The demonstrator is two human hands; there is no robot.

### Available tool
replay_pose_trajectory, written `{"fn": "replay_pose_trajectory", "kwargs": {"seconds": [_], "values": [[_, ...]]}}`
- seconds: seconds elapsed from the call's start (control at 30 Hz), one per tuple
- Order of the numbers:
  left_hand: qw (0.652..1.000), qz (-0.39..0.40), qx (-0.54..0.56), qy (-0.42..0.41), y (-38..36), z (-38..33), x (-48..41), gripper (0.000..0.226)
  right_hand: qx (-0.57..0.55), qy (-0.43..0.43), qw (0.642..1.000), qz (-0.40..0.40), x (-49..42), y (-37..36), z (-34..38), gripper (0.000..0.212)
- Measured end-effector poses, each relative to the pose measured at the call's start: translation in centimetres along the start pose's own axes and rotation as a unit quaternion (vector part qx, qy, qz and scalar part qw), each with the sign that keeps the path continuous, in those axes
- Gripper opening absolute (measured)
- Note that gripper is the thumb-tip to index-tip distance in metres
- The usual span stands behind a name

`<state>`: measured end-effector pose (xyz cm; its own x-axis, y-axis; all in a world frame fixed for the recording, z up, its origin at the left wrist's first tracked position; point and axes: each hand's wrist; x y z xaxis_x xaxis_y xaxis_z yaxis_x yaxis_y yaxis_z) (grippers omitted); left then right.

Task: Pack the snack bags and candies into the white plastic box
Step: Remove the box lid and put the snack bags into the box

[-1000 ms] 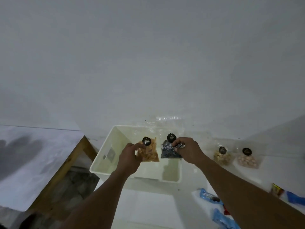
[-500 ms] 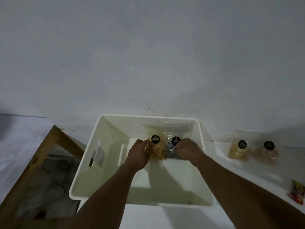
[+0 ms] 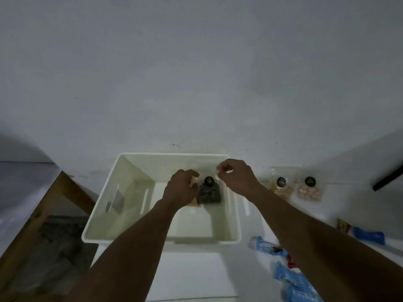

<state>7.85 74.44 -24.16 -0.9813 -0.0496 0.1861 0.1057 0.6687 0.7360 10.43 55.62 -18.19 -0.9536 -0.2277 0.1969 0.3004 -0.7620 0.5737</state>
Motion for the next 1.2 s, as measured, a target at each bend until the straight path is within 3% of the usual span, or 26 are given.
{"fn": "replay_pose_trajectory", "kwargs": {"seconds": [0.17,0.3,0.47,0.57,0.8,0.93,1.1,1.2], "values": [[0.991,-0.078,0.005,-0.107,-3.3,-9.7,0.8,0.015,-0.029,-0.023,0.997,-0.068,3.3,8.8,-4.7,0.009],[0.985,-0.069,0.003,-0.160,-7.8,-15.7,1.5,0.012,-0.046,-0.081,0.993,-0.076,5.4,14.7,-11.2,0.012],[0.992,0.075,0.008,-0.102,-14.9,-18.0,0.0,0.027,-0.038,-0.137,0.988,-0.059,6.3,19.2,-20.6,0.013],[0.992,0.114,-0.013,-0.054,-18.7,-17.7,-1.6,0.038,-0.061,-0.156,0.985,-0.048,5.5,20.8,-25.4,0.015],[0.995,0.099,0.007,-0.008,-24.9,-16.5,-7.0,0.055,-0.143,-0.144,0.979,-0.008,-1.1,21.2,-33.0,0.024],[0.994,0.075,0.073,0.007,-27.4,-16.1,-9.4,0.052,-0.196,-0.141,0.970,-0.009,-3.8,20.2,-34.5,0.027],[0.994,0.069,0.071,0.047,-28.4,-16.6,-9.9,0.055,-0.180,-0.143,0.973,-0.017,-3.3,19.1,-34.8,0.029],[0.994,0.074,0.071,0.026,-27.6,-16.7,-8.5,0.058,-0.156,-0.135,0.979,-0.008,-1.4,18.8,-34.0,0.035]]}}
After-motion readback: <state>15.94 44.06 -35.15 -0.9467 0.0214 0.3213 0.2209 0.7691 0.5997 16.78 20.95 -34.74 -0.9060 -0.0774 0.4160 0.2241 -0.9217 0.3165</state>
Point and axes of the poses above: each hand's wrist, its own x-axis away from the middle knuckle, its own y-axis out of the back of the hand, z = x × y, and after that the axes turned 6 degrees about z, right-handed
